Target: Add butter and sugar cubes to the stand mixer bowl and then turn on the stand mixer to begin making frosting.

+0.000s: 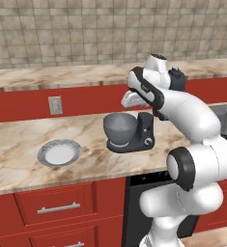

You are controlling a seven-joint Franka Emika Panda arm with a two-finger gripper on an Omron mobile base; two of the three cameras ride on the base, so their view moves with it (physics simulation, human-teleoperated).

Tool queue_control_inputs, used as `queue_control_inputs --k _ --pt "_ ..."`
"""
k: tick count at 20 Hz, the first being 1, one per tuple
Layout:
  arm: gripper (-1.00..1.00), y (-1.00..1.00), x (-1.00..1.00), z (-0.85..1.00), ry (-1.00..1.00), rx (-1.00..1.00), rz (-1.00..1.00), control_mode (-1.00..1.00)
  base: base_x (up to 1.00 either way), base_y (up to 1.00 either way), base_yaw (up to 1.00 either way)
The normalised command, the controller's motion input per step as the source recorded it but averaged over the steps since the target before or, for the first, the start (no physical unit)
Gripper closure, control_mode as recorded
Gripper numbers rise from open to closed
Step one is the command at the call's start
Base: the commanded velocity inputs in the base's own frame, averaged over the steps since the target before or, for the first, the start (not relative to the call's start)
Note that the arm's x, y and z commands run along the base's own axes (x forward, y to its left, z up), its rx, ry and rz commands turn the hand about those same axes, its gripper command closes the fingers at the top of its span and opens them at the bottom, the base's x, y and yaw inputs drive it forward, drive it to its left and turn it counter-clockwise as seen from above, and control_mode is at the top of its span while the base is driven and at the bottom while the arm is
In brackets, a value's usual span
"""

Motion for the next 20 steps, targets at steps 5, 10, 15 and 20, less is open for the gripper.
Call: queue_control_inputs --k 5,10,15,20 --pt "-1.0 -0.98 -0.45 0.78 0.0 0.07 -0.15 -1.0 0.0 0.0 0.0" --pt "-1.0 -1.0 -0.01 0.5 0.04 0.09 -0.16 -1.0 0.0 0.0 0.0" --pt "-1.0 -1.0 0.28 0.13 0.0 0.14 -0.1 -1.0 0.0 0.0 0.0" --pt "-1.0 -0.98 0.58 0.0 -0.01 0.21 -0.04 -1.0 0.0 0.0 0.0"
